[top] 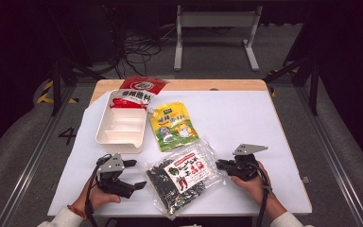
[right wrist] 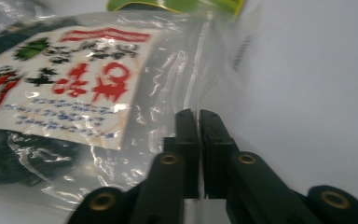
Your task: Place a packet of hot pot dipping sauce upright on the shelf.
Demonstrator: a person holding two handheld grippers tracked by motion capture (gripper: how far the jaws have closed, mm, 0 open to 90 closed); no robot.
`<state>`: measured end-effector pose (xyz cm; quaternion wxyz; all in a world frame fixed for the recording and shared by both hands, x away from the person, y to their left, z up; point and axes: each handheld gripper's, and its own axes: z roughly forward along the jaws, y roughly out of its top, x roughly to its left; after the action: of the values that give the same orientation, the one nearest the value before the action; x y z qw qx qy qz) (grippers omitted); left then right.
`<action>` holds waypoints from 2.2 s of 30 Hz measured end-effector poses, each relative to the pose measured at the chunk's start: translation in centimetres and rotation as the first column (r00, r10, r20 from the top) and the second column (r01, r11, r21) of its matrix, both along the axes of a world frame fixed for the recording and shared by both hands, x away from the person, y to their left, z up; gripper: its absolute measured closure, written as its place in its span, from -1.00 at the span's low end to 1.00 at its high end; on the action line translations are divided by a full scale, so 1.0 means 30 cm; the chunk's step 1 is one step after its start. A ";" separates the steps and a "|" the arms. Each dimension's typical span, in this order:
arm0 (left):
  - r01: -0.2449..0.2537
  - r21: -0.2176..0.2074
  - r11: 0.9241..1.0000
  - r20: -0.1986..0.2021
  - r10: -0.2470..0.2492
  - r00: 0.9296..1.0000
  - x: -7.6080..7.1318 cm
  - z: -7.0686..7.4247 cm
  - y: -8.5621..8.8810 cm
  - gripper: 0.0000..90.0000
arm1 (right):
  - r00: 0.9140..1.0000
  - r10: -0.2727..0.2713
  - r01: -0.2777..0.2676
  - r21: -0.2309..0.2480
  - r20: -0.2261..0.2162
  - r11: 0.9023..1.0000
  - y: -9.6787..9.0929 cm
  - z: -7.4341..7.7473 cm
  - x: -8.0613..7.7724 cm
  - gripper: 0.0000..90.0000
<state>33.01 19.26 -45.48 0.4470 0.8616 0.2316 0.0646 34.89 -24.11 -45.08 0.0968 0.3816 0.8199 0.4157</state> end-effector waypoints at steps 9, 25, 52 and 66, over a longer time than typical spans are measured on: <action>0.021 0.038 0.999 0.016 -0.021 1.000 -0.014 -0.005 -0.010 -0.66 | 0.999 -0.004 0.006 0.040 -0.054 0.999 -0.034 0.011 0.010 0.03; 0.027 0.138 0.990 0.028 -0.031 0.999 -0.008 -0.037 -0.059 -0.57 | 0.981 0.104 -0.084 0.126 -0.164 0.988 -0.003 -0.025 -0.056 -0.30; 0.053 0.018 0.998 0.023 -0.053 0.998 0.058 0.039 -0.133 -0.69 | 0.949 0.238 -0.269 0.140 0.206 0.953 0.102 0.277 0.013 0.82; 0.072 -0.019 0.997 -0.003 -0.072 0.997 0.135 0.081 -0.197 -0.80 | 0.882 0.328 -0.375 0.082 0.339 0.923 0.161 0.417 0.040 0.83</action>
<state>37.07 13.36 -43.06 0.4565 0.8654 0.2018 0.0445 36.08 -19.28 -32.57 0.1229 0.1601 0.8165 0.5409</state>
